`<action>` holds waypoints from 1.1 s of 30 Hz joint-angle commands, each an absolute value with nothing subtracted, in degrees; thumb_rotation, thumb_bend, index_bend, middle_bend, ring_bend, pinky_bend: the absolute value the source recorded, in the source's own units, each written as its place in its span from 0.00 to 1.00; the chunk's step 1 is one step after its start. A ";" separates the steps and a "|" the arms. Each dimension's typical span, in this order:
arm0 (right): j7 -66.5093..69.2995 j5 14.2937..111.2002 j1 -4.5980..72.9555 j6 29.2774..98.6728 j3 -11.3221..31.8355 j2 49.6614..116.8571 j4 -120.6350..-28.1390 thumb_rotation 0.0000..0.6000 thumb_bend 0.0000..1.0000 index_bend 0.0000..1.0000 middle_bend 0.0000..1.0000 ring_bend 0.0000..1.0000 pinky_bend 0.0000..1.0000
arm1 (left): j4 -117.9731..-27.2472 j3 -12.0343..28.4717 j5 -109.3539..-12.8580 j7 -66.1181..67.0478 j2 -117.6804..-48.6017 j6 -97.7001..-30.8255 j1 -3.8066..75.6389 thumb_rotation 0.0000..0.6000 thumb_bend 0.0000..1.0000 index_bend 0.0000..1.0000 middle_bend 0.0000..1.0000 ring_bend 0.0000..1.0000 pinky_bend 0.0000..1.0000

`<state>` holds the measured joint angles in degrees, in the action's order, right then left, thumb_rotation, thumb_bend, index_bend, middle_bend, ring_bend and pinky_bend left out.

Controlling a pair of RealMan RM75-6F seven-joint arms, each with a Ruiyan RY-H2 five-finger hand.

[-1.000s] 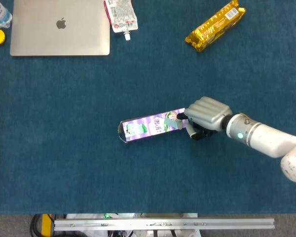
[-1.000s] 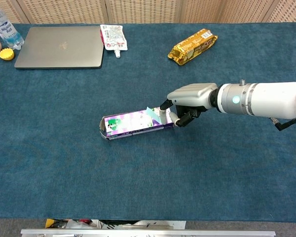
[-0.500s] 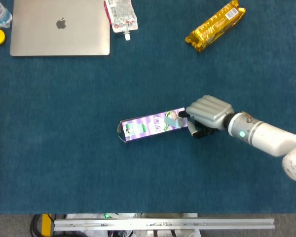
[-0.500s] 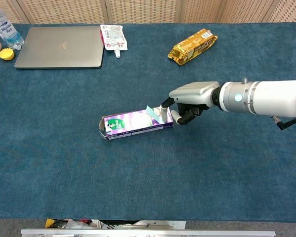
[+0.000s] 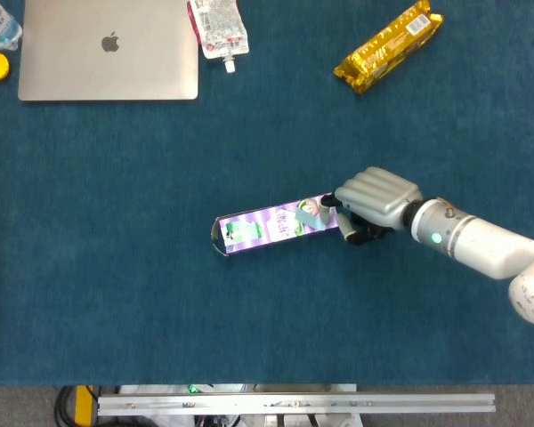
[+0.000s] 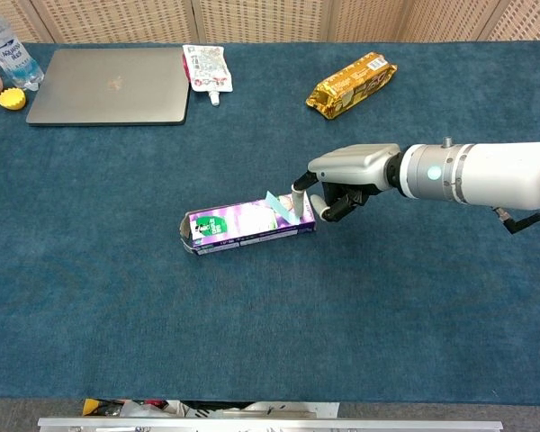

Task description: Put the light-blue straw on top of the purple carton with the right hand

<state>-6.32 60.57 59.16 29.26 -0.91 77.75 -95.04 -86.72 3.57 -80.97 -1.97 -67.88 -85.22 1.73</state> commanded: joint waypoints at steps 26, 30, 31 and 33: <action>-6.95 59.76 59.79 28.86 -1.06 78.57 -94.95 0.62 0.73 0.36 1.00 1.00 1.00 | -86.40 3.63 -80.90 -2.41 -67.84 -85.20 1.67 1.00 0.26 0.21 0.14 0.15 0.15; -6.50 60.41 59.62 28.97 -0.77 78.26 -95.52 0.62 0.73 0.36 1.00 1.00 1.00 | -86.48 3.70 -80.93 -2.45 -67.82 -85.24 1.71 1.00 0.26 0.21 0.14 0.15 0.15; -6.34 60.53 59.62 28.87 -0.70 78.32 -95.50 0.62 0.73 0.36 1.00 1.00 1.00 | -86.51 3.70 -80.94 -2.44 -67.80 -85.26 1.71 1.00 0.26 0.21 0.14 0.15 0.15; -6.13 60.74 59.66 28.67 -0.59 78.63 -95.23 0.62 0.73 0.36 1.00 1.00 1.00 | -86.53 3.67 -80.89 -2.42 -67.75 -85.26 1.65 1.00 0.26 0.21 0.14 0.15 0.15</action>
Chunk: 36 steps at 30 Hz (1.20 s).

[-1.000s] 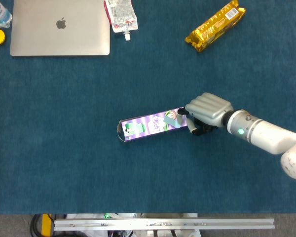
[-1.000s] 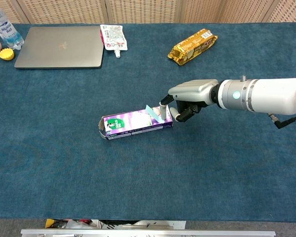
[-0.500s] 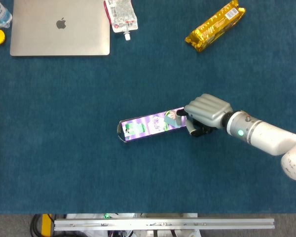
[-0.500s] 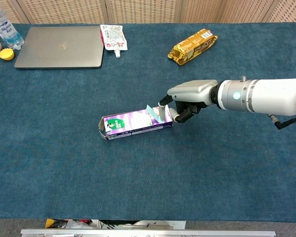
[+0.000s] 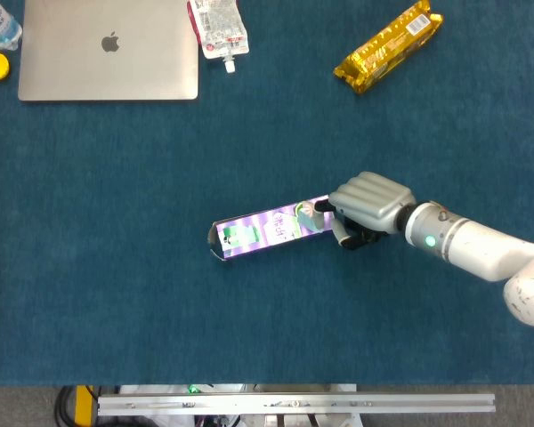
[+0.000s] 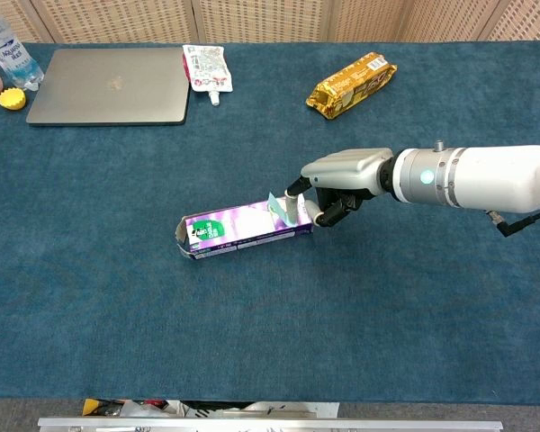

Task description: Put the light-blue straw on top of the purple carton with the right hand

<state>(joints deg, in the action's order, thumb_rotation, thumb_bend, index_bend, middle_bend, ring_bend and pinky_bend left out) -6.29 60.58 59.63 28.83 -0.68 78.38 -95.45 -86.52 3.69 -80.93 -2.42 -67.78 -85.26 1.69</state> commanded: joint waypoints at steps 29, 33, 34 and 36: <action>-4.25 61.46 60.94 26.58 0.60 81.44 -92.40 0.62 0.73 0.36 1.00 1.00 1.00 | -86.01 3.68 -80.29 -3.35 -67.55 -85.49 0.97 1.00 0.26 0.21 0.14 0.15 0.15; -3.88 61.97 60.47 27.42 0.81 80.44 -93.63 0.62 0.73 0.36 1.00 1.00 1.00 | -85.88 3.73 -80.35 -3.44 -67.61 -85.47 1.02 1.00 0.26 0.21 0.14 0.15 0.15; -3.82 62.13 60.37 27.57 0.83 80.20 -93.88 0.62 0.73 0.36 1.00 1.00 1.00 | -85.89 3.74 -80.39 -3.42 -67.63 -85.46 1.05 1.00 0.26 0.21 0.14 0.15 0.15; -3.70 62.37 60.24 27.61 0.77 79.78 -94.30 0.62 0.73 0.36 1.00 1.00 1.00 | -85.94 3.74 -80.47 -3.28 -67.68 -85.39 1.14 1.00 0.26 0.21 0.14 0.15 0.15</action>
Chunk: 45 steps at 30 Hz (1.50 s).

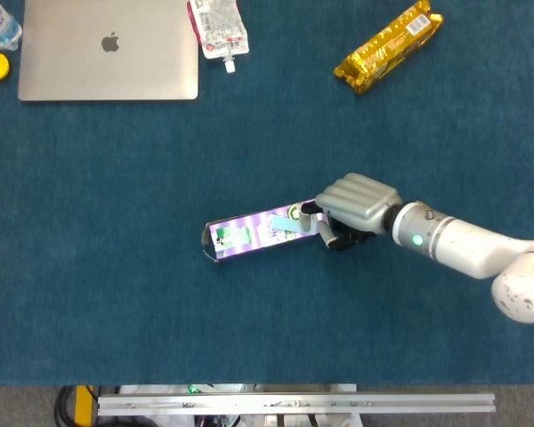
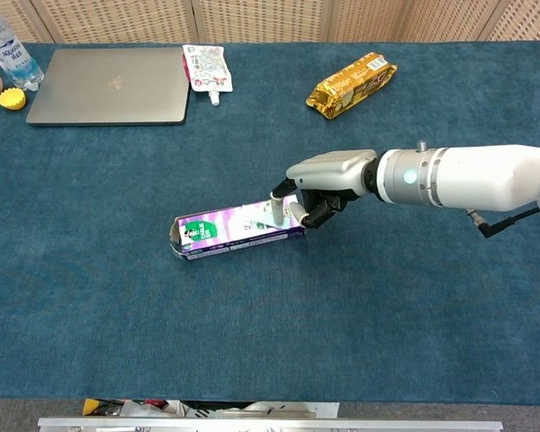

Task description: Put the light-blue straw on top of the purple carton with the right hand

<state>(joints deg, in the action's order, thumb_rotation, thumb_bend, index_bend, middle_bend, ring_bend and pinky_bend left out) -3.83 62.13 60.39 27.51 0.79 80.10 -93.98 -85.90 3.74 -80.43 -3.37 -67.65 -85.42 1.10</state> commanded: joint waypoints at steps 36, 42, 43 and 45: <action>-5.06 64.06 51.28 42.36 -0.54 70.36 -101.54 0.62 0.71 0.36 1.00 1.00 1.00 | -86.25 4.17 -80.97 -1.98 -68.13 -84.35 2.48 1.00 0.26 0.21 0.14 0.15 0.15; -9.26 61.79 44.01 54.29 -1.85 66.60 -104.08 0.68 0.70 0.36 1.00 1.00 1.00 | -85.40 4.63 -80.98 -1.87 -69.21 -82.98 3.85 1.00 0.26 0.21 0.14 0.15 0.15; -9.80 61.45 42.99 55.76 -2.03 66.17 -104.23 0.71 0.70 0.36 0.98 0.99 1.00 | -85.24 4.67 -81.05 -1.88 -69.39 -82.76 4.08 1.00 0.26 0.21 0.14 0.15 0.15; -10.77 60.68 40.34 59.33 -2.38 65.15 -104.37 0.72 0.69 0.36 0.93 0.93 1.00 | -84.84 4.76 -81.22 -1.82 -69.80 -82.19 4.69 1.00 0.26 0.21 0.14 0.15 0.15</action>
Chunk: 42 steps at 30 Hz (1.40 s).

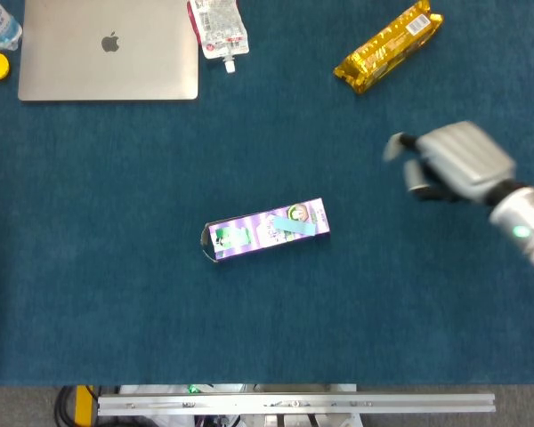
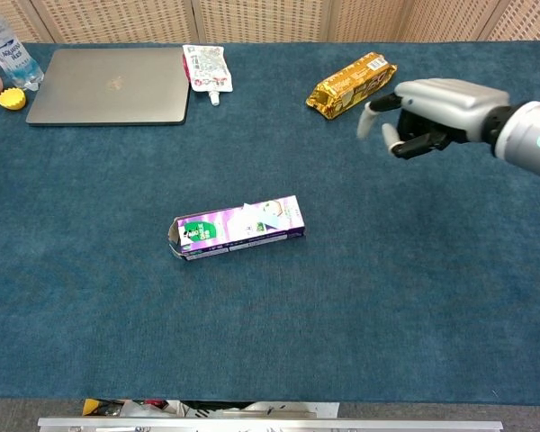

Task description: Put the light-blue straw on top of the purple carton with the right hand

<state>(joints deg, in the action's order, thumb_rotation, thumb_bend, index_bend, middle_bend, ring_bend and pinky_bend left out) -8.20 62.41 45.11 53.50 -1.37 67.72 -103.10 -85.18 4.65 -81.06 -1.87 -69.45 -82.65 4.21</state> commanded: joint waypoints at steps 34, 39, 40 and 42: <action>-7.29 75.83 19.34 77.20 -3.89 63.50 -96.15 0.80 0.53 0.20 0.26 0.12 0.11 | -86.46 2.10 -85.85 0.95 -71.65 -86.06 4.35 1.00 0.26 0.21 0.14 0.15 0.15; -3.78 82.90 19.65 77.14 -4.24 64.34 -93.49 0.80 0.53 0.20 0.26 0.12 0.11 | -87.35 1.88 -86.27 1.29 -71.09 -86.50 4.12 1.00 0.26 0.21 0.14 0.15 0.15; -4.03 83.83 19.45 77.66 -4.10 64.61 -92.81 0.80 0.53 0.20 0.26 0.12 0.11 | -87.43 1.92 -86.26 1.20 -70.97 -86.61 4.07 1.00 0.26 0.21 0.14 0.15 0.15; -4.41 84.45 19.03 78.19 -3.86 64.93 -92.26 0.80 0.53 0.20 0.26 0.12 0.11 | -87.46 1.99 -86.15 1.07 -70.82 -86.62 4.05 1.00 0.26 0.21 0.14 0.15 0.15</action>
